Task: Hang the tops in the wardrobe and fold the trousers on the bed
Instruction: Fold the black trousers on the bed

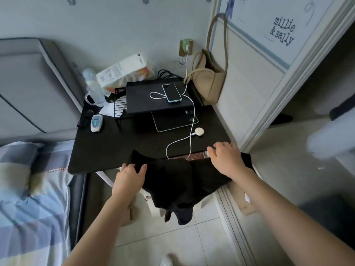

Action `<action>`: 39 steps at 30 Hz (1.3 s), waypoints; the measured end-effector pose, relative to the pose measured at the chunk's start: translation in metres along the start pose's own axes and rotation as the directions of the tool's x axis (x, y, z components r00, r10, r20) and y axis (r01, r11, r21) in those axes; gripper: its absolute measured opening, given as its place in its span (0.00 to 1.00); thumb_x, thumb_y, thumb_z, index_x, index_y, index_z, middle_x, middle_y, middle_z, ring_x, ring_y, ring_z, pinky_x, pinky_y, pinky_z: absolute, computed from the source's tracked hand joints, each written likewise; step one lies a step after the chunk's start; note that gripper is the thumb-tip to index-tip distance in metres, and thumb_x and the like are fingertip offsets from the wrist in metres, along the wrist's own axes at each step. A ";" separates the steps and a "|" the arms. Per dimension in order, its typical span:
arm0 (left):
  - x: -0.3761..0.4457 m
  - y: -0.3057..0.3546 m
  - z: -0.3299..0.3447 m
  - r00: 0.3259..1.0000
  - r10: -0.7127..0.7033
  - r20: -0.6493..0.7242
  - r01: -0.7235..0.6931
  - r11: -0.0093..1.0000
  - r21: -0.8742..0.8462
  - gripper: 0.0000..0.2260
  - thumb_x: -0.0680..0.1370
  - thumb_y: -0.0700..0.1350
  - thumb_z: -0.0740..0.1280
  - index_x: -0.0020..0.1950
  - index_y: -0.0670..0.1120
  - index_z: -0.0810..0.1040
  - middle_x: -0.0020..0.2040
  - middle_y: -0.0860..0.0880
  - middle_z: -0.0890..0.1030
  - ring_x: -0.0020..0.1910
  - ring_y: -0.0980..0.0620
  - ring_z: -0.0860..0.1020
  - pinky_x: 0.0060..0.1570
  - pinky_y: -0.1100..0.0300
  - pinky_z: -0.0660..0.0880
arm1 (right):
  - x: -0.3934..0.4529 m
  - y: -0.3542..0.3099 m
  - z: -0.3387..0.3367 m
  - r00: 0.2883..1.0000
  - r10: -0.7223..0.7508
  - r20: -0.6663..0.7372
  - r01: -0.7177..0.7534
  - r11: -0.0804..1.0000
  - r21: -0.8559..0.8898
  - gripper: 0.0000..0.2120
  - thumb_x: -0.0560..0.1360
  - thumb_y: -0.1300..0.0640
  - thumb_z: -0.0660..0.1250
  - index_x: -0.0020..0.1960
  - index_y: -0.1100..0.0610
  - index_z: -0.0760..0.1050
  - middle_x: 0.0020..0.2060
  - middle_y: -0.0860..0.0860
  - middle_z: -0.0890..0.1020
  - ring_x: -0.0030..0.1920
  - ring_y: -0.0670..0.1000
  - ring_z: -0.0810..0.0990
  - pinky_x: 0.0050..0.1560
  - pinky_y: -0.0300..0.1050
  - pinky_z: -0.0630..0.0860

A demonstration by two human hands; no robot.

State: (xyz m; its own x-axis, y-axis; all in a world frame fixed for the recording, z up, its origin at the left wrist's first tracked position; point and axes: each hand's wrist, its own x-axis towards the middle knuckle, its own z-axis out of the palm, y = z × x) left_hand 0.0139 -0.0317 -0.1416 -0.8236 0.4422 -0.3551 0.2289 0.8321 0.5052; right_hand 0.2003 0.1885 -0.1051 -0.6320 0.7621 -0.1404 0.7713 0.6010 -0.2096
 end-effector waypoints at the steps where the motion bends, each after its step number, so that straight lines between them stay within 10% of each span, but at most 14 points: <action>1: 0.011 -0.003 0.000 0.997 -0.056 0.047 0.055 0.998 0.022 0.25 0.80 0.60 0.59 0.62 0.40 0.76 0.59 0.41 0.77 0.60 0.40 0.74 0.61 0.48 0.71 | 0.011 0.005 0.000 0.991 0.084 0.100 -0.081 0.996 -0.036 0.25 0.80 0.42 0.51 0.61 0.59 0.73 0.56 0.58 0.78 0.57 0.60 0.76 0.61 0.55 0.71; 5: 0.058 -0.006 -0.006 0.946 -0.230 0.227 0.262 0.957 -0.124 0.28 0.72 0.59 0.71 0.62 0.39 0.75 0.54 0.42 0.80 0.52 0.42 0.78 0.55 0.50 0.76 | 0.081 0.048 0.046 0.879 0.239 0.413 -0.218 0.971 -0.097 0.28 0.62 0.37 0.52 0.50 0.55 0.73 0.48 0.54 0.78 0.52 0.60 0.78 0.53 0.53 0.73; 8: 0.071 0.000 -0.004 0.913 -0.246 0.326 0.290 0.953 -0.091 0.26 0.69 0.53 0.76 0.59 0.39 0.75 0.51 0.41 0.80 0.49 0.42 0.80 0.52 0.51 0.77 | 0.104 0.057 0.065 0.834 0.277 0.477 -0.251 0.961 -0.118 0.40 0.58 0.35 0.48 0.64 0.51 0.72 0.56 0.55 0.78 0.55 0.60 0.77 0.58 0.61 0.73; 16: 0.051 0.003 -0.008 0.991 -0.125 0.044 0.132 0.937 -0.323 0.13 0.74 0.34 0.65 0.54 0.47 0.82 0.46 0.50 0.81 0.49 0.48 0.79 0.48 0.57 0.73 | 0.070 0.011 0.018 0.858 0.285 0.427 -0.249 0.958 -0.140 0.04 0.74 0.57 0.56 0.46 0.57 0.68 0.42 0.55 0.75 0.45 0.57 0.77 0.48 0.51 0.72; 19: 0.036 0.007 -0.027 0.979 -0.204 0.023 0.181 0.809 -0.558 0.09 0.76 0.35 0.66 0.53 0.44 0.81 0.44 0.47 0.81 0.46 0.48 0.79 0.51 0.53 0.75 | 0.068 0.015 0.015 0.897 0.210 0.390 -0.239 0.971 0.027 0.07 0.76 0.61 0.56 0.40 0.59 0.69 0.35 0.54 0.73 0.35 0.54 0.74 0.34 0.48 0.69; 24: 0.001 0.025 -0.061 0.921 -0.244 0.305 0.370 0.298 -0.880 0.09 0.71 0.32 0.58 0.33 0.41 0.71 0.31 0.46 0.73 0.32 0.48 0.74 0.37 0.56 0.72 | 0.059 0.015 -0.013 0.930 0.229 0.287 -0.311 0.908 0.280 0.08 0.77 0.63 0.55 0.45 0.65 0.71 0.41 0.57 0.76 0.42 0.57 0.78 0.43 0.50 0.76; 29: -0.055 0.043 -0.075 0.924 -0.125 0.360 0.379 0.207 -0.902 0.17 0.70 0.37 0.55 0.21 0.46 0.66 0.25 0.49 0.69 0.26 0.50 0.71 0.37 0.56 0.69 | 0.033 0.016 -0.045 0.903 0.239 0.358 -0.394 0.793 0.465 0.13 0.78 0.57 0.57 0.58 0.64 0.71 0.54 0.57 0.76 0.53 0.59 0.76 0.48 0.46 0.70; 34: -0.098 0.046 -0.074 0.937 -0.046 0.347 0.347 0.264 -0.900 0.10 0.74 0.53 0.69 0.43 0.47 0.84 0.41 0.47 0.85 0.41 0.47 0.83 0.46 0.52 0.77 | -0.025 0.017 -0.060 0.879 -0.012 0.476 -0.395 0.541 0.743 0.10 0.76 0.59 0.60 0.43 0.61 0.78 0.43 0.57 0.81 0.44 0.56 0.80 0.49 0.47 0.75; 39: -0.148 0.036 -0.057 0.936 -0.062 0.347 0.348 0.329 -0.878 0.22 0.69 0.52 0.74 0.60 0.43 0.81 0.52 0.42 0.85 0.50 0.42 0.83 0.53 0.48 0.77 | -0.086 0.027 -0.053 0.900 -0.128 0.416 -0.331 0.422 0.844 0.10 0.78 0.63 0.61 0.48 0.64 0.80 0.46 0.62 0.83 0.48 0.57 0.83 0.50 0.49 0.77</action>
State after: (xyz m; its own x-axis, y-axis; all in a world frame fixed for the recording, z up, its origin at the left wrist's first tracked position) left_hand 0.1142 -0.0863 -0.0257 -0.6048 0.4783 -0.6368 -0.6664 0.1339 0.7335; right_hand 0.2792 0.1519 -0.0478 -0.6991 0.5087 -0.5025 0.4708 -0.2015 -0.8589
